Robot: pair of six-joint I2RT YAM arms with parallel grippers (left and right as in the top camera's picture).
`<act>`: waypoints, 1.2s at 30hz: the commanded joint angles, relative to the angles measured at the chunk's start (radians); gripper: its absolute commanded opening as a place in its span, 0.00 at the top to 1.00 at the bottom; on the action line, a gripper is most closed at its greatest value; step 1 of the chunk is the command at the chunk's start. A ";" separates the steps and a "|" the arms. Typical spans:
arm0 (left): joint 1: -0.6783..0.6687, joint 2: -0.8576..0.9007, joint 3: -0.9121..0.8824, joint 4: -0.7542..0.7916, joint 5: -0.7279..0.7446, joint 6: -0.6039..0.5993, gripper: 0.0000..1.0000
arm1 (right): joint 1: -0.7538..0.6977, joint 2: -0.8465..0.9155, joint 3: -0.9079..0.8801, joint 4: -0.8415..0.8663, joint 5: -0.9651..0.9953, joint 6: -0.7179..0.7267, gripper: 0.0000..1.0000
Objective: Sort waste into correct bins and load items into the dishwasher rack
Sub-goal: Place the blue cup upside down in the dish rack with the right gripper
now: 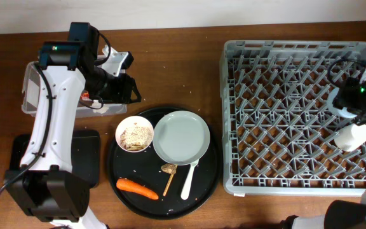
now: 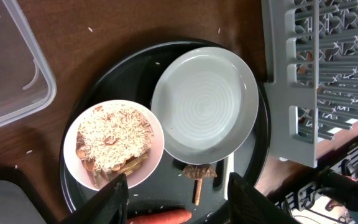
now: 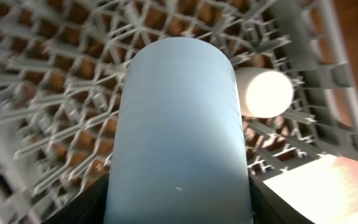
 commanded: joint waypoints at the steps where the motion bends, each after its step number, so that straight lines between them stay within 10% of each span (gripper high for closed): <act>1: 0.000 -0.017 0.010 -0.002 -0.010 0.005 0.49 | -0.006 0.067 0.008 0.007 0.110 0.041 0.51; 25: -0.002 -0.017 0.010 -0.001 -0.010 0.005 0.49 | -0.048 0.327 -0.011 0.069 0.049 0.087 0.50; 31: -0.002 -0.017 0.010 0.000 -0.010 0.005 0.49 | -0.048 0.329 -0.030 0.080 0.049 0.088 0.01; 36: -0.002 -0.017 0.010 0.003 -0.010 0.005 0.49 | -0.048 0.330 -0.030 0.085 0.048 0.088 0.02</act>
